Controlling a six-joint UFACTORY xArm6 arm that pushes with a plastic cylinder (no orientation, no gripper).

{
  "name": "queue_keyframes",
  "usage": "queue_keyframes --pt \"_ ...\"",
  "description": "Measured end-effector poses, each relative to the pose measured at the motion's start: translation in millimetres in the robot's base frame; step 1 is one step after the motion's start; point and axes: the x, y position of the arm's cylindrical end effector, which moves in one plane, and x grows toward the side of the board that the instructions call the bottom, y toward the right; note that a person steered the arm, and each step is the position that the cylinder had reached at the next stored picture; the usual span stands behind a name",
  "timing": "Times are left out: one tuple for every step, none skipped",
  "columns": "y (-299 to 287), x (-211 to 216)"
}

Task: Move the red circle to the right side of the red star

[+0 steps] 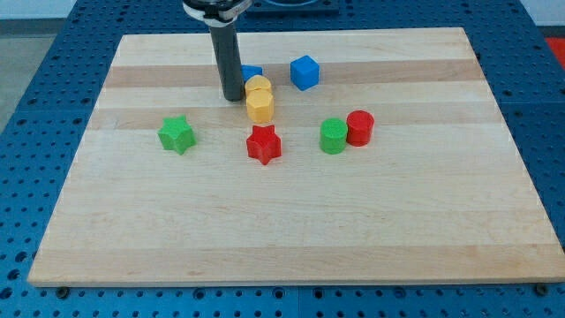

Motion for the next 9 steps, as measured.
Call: queue_keyframes --pt "8 -14" --pt "22 -14" --pt "26 -19" --pt "12 -19" --pt "-13 -3" --pt "-22 24" --pt "-19 44" --pt "-3 49" --pt "16 49"
